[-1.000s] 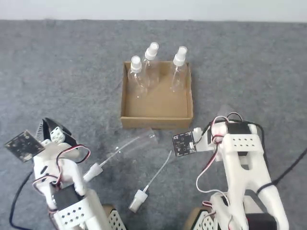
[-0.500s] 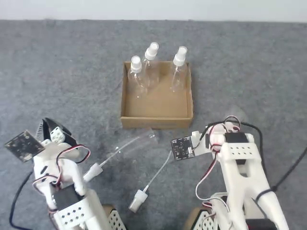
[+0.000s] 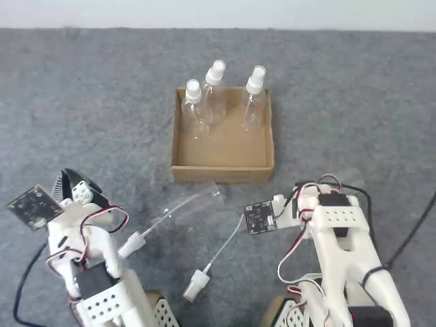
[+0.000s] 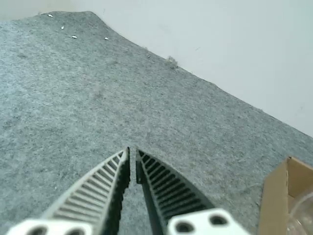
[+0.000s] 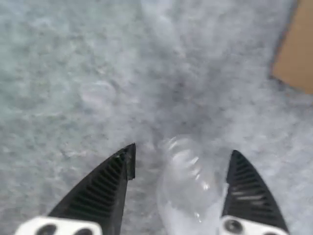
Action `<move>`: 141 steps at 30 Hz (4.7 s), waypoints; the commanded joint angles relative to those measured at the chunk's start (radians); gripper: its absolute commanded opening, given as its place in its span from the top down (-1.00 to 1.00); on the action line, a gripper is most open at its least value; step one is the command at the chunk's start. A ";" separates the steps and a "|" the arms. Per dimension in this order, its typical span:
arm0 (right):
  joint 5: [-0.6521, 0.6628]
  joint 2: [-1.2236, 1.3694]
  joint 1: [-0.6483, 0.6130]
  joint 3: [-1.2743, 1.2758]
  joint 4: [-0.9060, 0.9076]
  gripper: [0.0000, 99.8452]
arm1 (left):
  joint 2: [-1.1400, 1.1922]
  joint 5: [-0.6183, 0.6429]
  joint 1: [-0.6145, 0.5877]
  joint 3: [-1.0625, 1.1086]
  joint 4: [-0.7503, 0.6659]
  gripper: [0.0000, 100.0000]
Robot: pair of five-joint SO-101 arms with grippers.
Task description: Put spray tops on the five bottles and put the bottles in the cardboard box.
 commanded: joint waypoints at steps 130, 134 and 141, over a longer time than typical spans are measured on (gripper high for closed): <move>-1.533 -0.147 -0.005 -0.439 0.323 0.99 | -0.015 -0.321 0.003 -0.021 -0.003 0.97; -1.636 -0.188 -0.005 -0.433 0.306 0.99 | -0.015 -0.367 0.003 -0.062 0.003 0.97; -1.774 -0.189 -0.005 -0.433 0.248 0.99 | -0.011 -0.379 0.034 -0.289 0.230 0.97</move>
